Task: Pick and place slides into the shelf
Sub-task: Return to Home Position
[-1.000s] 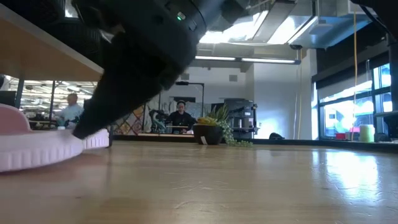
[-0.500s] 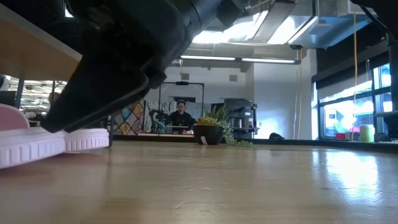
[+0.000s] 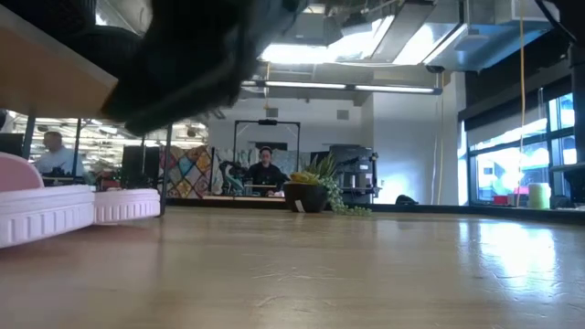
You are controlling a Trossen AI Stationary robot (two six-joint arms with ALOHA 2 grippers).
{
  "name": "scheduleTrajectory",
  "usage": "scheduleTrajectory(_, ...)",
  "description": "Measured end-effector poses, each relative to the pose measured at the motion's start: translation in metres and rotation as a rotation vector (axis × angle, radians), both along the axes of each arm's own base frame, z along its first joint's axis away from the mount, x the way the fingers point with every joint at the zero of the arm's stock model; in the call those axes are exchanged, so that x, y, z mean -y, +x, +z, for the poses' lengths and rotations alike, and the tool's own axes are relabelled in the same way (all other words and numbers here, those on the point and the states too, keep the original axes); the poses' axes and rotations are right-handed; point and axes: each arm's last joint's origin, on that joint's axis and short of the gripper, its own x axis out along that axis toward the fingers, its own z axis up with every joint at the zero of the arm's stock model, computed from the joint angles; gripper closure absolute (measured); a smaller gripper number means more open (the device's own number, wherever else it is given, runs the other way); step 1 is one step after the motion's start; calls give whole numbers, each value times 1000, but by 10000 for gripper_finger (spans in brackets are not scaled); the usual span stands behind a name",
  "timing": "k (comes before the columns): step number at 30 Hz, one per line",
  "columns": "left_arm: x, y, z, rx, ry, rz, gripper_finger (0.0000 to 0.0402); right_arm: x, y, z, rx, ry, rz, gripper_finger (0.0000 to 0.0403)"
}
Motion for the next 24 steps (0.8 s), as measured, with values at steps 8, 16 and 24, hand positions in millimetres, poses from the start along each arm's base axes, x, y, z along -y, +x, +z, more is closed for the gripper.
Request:
scheduleTrajectory(8,3,-13,12,136,81,-9,203,22,-23,61,-3,-59,-37,215)
scheduleTrajectory(16,12,-52,25,326,207,-15,203,44,-57,130,49,-65,-40,215)
scheduleTrajectory(24,20,-84,27,436,349,-9,203,54,-96,186,137,-63,16,215)
